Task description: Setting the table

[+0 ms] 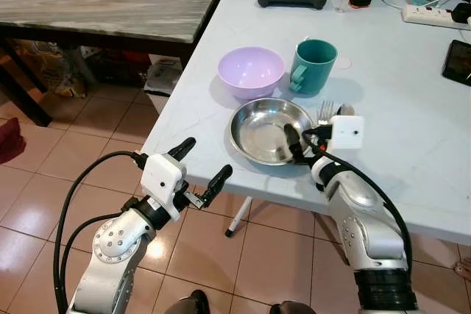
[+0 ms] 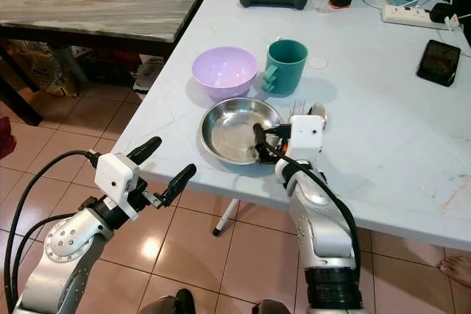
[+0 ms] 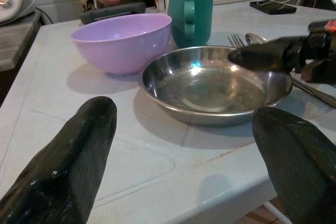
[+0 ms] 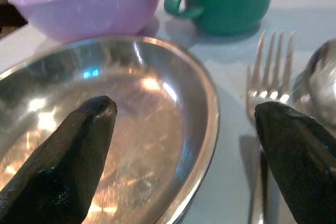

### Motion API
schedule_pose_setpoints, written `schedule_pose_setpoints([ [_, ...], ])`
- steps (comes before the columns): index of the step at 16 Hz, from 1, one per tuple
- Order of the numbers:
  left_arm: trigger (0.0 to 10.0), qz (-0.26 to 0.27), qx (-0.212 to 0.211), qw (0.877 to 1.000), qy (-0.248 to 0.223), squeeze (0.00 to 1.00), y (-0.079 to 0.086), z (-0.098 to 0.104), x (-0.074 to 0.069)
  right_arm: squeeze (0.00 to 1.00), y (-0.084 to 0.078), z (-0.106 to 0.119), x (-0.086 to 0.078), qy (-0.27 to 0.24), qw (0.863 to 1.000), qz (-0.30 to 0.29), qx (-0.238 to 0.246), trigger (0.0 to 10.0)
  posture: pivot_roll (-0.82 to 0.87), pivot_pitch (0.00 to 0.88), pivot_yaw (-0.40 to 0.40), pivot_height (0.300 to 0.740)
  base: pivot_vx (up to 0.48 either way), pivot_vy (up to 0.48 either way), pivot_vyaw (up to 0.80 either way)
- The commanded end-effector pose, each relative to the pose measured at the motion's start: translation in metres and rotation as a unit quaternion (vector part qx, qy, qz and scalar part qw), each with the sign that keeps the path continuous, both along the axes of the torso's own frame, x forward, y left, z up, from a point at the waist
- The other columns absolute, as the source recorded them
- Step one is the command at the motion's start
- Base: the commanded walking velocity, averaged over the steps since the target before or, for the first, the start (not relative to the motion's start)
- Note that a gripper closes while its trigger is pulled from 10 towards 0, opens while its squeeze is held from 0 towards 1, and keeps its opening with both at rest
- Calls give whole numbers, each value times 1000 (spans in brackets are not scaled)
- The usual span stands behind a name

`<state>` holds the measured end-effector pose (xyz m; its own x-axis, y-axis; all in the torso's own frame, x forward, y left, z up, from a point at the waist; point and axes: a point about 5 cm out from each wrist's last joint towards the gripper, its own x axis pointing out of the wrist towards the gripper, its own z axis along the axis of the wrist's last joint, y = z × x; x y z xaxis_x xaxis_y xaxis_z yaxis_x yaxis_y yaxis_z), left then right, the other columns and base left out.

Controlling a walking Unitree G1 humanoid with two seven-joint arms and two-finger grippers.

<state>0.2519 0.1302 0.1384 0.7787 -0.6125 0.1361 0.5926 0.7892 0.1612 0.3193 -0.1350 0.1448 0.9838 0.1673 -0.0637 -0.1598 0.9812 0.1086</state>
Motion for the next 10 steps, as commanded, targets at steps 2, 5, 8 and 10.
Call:
schedule_pose_setpoints([
  [2,10000,-5,7,1000,3,0,2,0,-4,0,7,0,4,9,1000,18,3,8392,-164,192,28,740,0,0,0],
  [5,10000,-6,8,1000,1,0,1,1,-4,0,12,-1,6,15,999,29,6,0,-157,192,24,740,0,0,0],
  [8,10000,-8,6,1000,1,0,0,1,-5,0,14,-4,7,24,999,34,6,0,-154,193,23,740,0,0,0],
  [10,10000,-9,6,1000,0,0,-1,2,-6,0,12,-8,6,37,999,29,11,0,-154,193,23,740,0,0,0],
])
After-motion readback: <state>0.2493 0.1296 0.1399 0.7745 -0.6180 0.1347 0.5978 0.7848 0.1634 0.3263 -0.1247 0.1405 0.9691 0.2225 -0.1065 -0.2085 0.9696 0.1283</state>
